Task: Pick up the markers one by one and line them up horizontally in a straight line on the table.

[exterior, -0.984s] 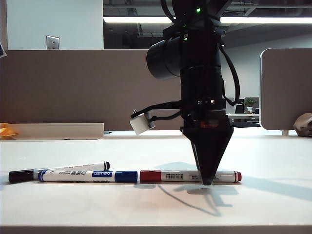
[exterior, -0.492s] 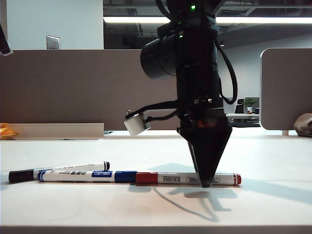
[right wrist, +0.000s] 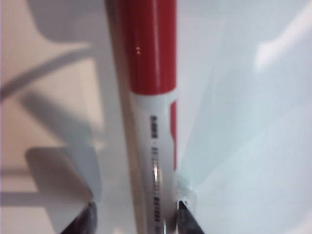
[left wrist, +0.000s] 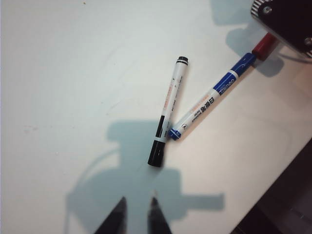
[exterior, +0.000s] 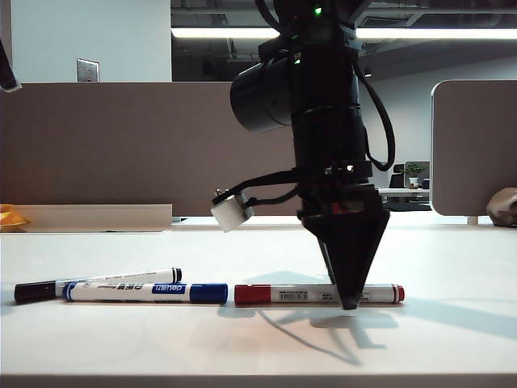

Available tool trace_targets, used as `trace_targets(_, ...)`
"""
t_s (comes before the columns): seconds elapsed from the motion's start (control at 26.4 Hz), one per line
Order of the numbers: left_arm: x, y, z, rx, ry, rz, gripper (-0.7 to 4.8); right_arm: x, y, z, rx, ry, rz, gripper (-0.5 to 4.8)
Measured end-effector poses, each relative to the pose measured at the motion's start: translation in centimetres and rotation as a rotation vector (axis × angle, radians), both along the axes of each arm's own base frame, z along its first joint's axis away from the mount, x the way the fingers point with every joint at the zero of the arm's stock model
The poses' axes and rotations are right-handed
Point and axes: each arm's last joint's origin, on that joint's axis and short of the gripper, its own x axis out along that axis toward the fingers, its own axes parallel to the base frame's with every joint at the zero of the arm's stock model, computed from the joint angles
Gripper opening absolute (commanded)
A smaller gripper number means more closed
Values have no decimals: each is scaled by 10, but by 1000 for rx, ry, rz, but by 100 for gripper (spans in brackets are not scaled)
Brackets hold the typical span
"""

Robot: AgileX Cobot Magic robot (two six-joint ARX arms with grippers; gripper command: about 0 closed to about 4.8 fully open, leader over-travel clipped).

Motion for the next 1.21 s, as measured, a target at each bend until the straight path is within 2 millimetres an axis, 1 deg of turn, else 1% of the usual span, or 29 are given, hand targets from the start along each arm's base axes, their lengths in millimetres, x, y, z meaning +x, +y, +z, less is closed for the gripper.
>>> trace_targets(0.34, 0, 0, 0, 0, 0, 0, 59, 0, 0, 0, -27, -25, -1, 213)
trace_targets(0.49, 0, 0, 0, 0, 0, 0, 58, -2, 4, 0, -18, -33, 12, 211)
trace_targets(0.57, 0, 0, 0, 0, 0, 0, 58, -3, 6, 0, -11, -37, 15, 198)
trace_targets(0.64, 0, 0, 0, 0, 0, 0, 58, -3, 6, 0, -9, -38, 15, 196)
trace_targets(1.06, 0, 0, 0, -1, 2, 2, 58, -3, 7, 0, -8, -47, 18, 205)
trace_targets(1.21, 0, 0, 0, -1, 1, 2, 58, -4, 8, 3, -2, -54, 22, 213)
